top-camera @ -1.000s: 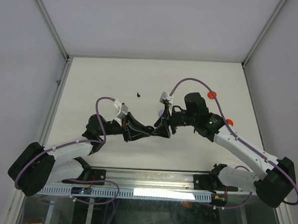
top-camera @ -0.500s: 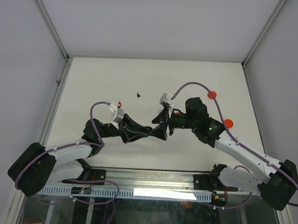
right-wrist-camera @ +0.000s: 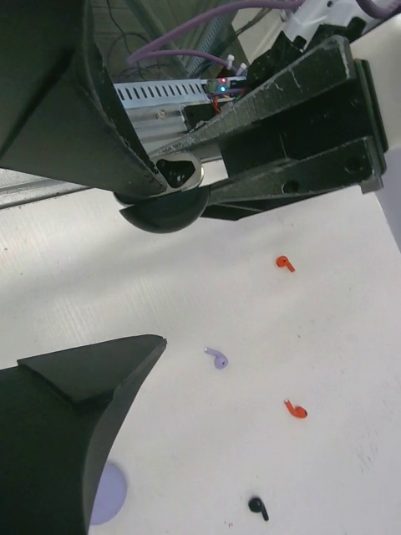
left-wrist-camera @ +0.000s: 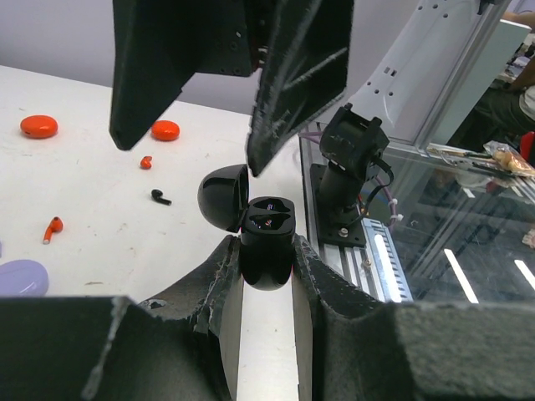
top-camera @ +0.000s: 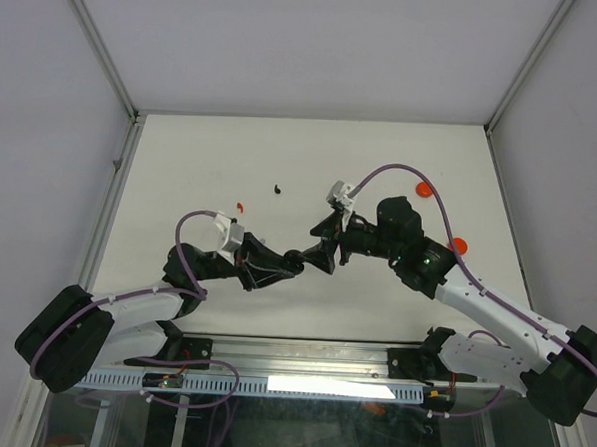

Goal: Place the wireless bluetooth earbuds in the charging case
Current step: Open the charging case, then adjust the earbud at the center of the board.

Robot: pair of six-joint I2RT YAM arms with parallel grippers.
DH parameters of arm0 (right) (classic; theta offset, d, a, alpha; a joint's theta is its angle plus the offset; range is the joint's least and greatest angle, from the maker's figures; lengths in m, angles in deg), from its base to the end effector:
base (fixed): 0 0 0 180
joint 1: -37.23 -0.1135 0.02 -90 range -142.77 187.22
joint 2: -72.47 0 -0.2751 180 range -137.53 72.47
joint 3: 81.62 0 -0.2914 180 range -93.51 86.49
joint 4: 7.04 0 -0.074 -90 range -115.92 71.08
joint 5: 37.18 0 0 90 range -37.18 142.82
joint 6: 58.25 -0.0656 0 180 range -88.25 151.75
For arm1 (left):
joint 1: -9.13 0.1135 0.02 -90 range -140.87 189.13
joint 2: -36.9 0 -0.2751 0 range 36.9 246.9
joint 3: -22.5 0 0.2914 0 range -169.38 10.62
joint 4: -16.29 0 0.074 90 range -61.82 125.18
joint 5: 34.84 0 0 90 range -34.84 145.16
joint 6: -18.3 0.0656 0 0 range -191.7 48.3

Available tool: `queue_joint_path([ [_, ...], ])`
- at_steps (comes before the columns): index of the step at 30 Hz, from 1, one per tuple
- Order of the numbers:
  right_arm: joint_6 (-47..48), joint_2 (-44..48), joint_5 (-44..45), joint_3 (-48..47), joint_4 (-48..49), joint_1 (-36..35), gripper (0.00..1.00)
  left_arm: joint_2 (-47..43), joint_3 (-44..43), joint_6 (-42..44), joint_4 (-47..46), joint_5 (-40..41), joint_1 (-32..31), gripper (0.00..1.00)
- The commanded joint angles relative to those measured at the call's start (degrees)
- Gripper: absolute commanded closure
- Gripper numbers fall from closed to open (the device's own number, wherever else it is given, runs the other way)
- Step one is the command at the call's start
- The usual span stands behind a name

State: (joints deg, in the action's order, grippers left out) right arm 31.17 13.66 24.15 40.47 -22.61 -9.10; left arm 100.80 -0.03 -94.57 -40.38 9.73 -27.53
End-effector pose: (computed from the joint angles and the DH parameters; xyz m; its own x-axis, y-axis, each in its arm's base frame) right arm 0.1810 0.2352 0.3070 -0.2054 -0.2023 -0.9575 -0.9503 0.2751 0.1457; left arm 0.1594 -0.1769 0.1996 -0.1820 -0.2045 -0.9618 0.9762 0.0795 -0.2017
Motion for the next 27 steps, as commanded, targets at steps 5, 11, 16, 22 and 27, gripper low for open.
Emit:
queue_joint_path([
  [5,-0.8,0.4,6.0,-1.2,1.3,0.2,0.28,-4.2,1.7,3.5,-2.0,-1.0,0.1,1.00],
  [11,-2.9,-1.0,8.1,-3.7,-2.0,0.2,0.26,-4.9,1.5,3.5,5.5,8.8,0.1,1.00],
  [16,-6.1,-0.2,21.5,-5.4,-10.5,0.4,0.21,-6.8,3.9,4.8,7.6,14.6,0.1,1.00],
  [22,-15.8,-3.0,39.4,-6.4,-24.7,1.2,0.19,-11.7,4.0,7.5,16.2,19.9,0.0,1.00],
  [27,-21.9,-4.3,44.2,-3.4,-29.3,5.3,0.17,-16.2,3.2,10.6,24.6,24.6,0.1,1.00],
])
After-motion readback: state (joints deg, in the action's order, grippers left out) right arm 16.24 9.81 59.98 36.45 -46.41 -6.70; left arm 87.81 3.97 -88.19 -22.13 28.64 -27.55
